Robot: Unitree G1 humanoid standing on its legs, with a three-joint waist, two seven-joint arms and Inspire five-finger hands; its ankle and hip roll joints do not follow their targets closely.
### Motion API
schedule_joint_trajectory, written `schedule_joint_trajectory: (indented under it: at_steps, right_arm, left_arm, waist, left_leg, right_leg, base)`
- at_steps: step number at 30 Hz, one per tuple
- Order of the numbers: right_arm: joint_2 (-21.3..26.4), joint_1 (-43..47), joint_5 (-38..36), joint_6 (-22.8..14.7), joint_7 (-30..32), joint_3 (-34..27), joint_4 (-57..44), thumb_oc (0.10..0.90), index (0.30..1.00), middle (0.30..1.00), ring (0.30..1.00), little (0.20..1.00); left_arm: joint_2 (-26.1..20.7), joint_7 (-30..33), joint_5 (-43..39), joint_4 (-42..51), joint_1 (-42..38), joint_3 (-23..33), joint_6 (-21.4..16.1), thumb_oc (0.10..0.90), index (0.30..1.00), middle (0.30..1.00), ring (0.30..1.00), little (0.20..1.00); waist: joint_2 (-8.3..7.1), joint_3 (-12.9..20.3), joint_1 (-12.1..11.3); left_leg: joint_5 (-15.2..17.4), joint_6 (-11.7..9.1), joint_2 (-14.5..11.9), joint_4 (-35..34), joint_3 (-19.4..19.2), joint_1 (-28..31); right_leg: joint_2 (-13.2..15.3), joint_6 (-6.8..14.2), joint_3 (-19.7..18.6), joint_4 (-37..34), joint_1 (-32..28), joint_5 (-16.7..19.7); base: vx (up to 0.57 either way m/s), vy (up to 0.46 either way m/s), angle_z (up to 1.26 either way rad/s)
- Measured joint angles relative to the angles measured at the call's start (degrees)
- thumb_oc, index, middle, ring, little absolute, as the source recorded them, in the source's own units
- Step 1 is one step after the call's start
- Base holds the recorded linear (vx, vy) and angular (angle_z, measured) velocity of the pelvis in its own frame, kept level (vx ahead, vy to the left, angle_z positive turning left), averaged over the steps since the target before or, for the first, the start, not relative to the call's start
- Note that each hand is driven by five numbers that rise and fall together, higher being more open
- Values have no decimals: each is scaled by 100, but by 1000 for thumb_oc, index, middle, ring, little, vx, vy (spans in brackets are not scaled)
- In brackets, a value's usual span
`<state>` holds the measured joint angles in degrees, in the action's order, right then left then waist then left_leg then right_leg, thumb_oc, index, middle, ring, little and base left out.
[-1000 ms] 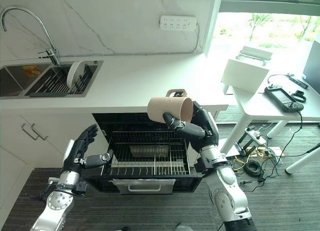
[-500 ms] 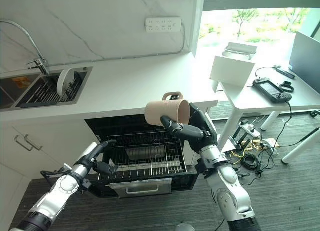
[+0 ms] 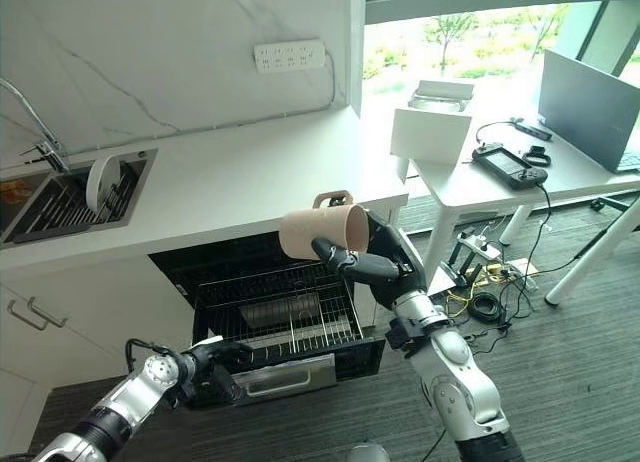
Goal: Place the dishes in the dishwasher.
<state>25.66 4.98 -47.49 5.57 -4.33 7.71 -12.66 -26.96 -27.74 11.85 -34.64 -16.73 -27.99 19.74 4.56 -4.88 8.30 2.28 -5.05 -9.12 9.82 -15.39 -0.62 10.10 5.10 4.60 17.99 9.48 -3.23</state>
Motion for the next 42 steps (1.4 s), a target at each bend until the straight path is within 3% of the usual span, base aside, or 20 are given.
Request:
schedule_joint_trajectory:
  at_steps: [3, 9, 15, 18, 22, 33, 34, 35, 36, 37, 38, 39, 40, 42]
  right_arm:
    - [6, 0, 1, 66, -1, 46, 0, 400, 300, 300, 300, 300]
    - [-27, -7, 2, 291, -124, 54, 1, 400, 300, 300, 300, 300]
    - [-18, -6, 3, 291, -206, 126, 211, 400, 300, 300, 300, 300]
    - [96, -6, 3, 291, -213, 204, 391, 400, 300, 300, 300, 300]
    - [298, -7, 2, 294, -339, 222, 391, 400, 300, 300, 300, 300]
    - [267, -12, 5, 296, -353, 224, 391, 400, 300, 300, 300, 300]
    - [263, -23, 7, 293, -353, 225, 391, 400, 300, 300, 300, 300]
    - [266, -93, 17, 263, -353, 207, 390, 400, 300, 300, 300, 300]
    - [180, -367, 19, 197, -349, -18, 379, 400, 300, 300, 300, 300]
    - [145, -489, 22, 194, -320, -177, 380, 400, 300, 300, 300, 300]
    - [85, -527, 37, 198, -318, -189, 383, 400, 300, 300, 300, 300]
    - [-130, -533, 143, 167, -320, -222, 385, 400, 300, 300, 300, 300]
    - [-231, -534, 211, 158, -309, -266, 386, 400, 300, 300, 300, 300]
    - [-299, -472, 247, 124, -279, -279, 388, 400, 300, 300, 300, 300]
  left_arm:
    - [139, -167, 264, -331, -95, -97, 58, 800, 900, 900, 900, 900]
    - [238, -639, 700, -634, -113, -167, 41, 800, 900, 900, 900, 900]
    - [-389, -1779, 707, 348, -168, -559, 288, 800, 900, 900, 900, 900]
    - [-555, -2286, 702, 709, -241, -603, 406, 800, 900, 900, 900, 900]
    - [-560, -2403, 645, 923, -194, -533, 511, 800, 900, 900, 900, 900]
    - [-552, -2647, 555, 1060, -159, -278, 517, 800, 900, 900, 900, 900]
    - [-551, -2471, 261, 1053, -47, -52, 519, 800, 900, 900, 900, 900]
    - [-554, -1600, -900, 1100, 366, 466, 367, 800, 900, 900, 900, 900]
    - [-128, -362, -2310, 1251, 976, 1167, -86, 800, 900, 900, 900, 900]
    - [149, 201, -2823, 1416, 1177, 1419, -340, 800, 900, 900, 900, 900]
    - [275, 664, -3168, 1706, 1508, 1624, -561, 800, 900, 900, 900, 900]
    - [613, 971, -3422, 1743, 1872, 2154, -939, 800, 900, 900, 900, 900]
    - [862, 1291, -3541, 1689, 1985, 2428, -1113, 800, 900, 900, 900, 900]
    - [882, 1795, -3637, 1555, 2002, 2482, -1287, 800, 900, 900, 900, 900]
  waist:
    - [83, 90, 91]
    - [16, 369, 125]
    - [0, 387, 267]
    - [70, 375, 262]
    - [252, 352, 262]
    - [326, 299, 204]
    - [327, 297, 187]
    - [330, 279, 99]
    - [278, 188, -114]
    - [167, 40, -267]
    - [27, -75, -427]
    - [-93, -140, -439]
    - [-153, -185, -465]
    - [-219, -194, -683]
  left_leg:
    - [7, -23, -19, -13, -76, 73]
    - [29, -44, -70, -9, -146, 81]
    - [41, -26, -50, -22, -173, 98]
    - [41, -23, -29, -125, -183, 160]
    - [39, -23, 32, -250, -177, 248]
    - [38, -23, 31, -331, -96, 279]
    - [39, -23, 29, -331, -95, 280]
    - [38, -23, 26, -328, -89, 284]
    - [31, -33, 28, -302, 15, 281]
    - [14, -51, 30, -275, 92, 271]
    - [8, -45, 22, -274, 183, 191]
    - [7, -50, 7, -221, 303, 91]
    - [-4, -62, -16, -167, 374, 21]
    - [-8, -67, -50, -77, 435, -123]
  right_leg:
    - [-42, 32, -75, 2, -6, 19]
    - [-88, 24, -109, -14, 10, 14]
    - [-80, -12, -111, -47, 5, 45]
    - [-79, 2, -104, -60, -30, 37]
    - [-39, 39, -96, -109, -98, 11]
    - [-31, 64, 52, -190, -203, -46]
    - [-31, 65, 56, -190, -204, -53]
    - [-31, 66, 62, -180, -213, -63]
    - [-19, 60, 92, -154, -254, -84]
    - [8, 50, 154, -96, -266, -132]
    - [30, 42, 235, 29, -198, -227]
    - [34, -10, 319, 93, -152, -295]
    - [34, -32, 390, 127, -133, -307]
    - [25, -66, 430, 226, -23, -331]
  base:
    - [28, 34, -15]
    - [18, 31, -6]
    - [-7, 46, -2]
    - [-6, 11, -1]
    - [-15, 25, 1]
    - [-12, -15, 5]
    - [-15, -66, 2]
    - [-48, -90, 14]
    - [-46, -118, 29]
    - [-58, -171, 41]
    - [-30, -152, 43]
    - [-16, -127, 41]
    - [-1, -55, 33]
    - [4, -47, 17]
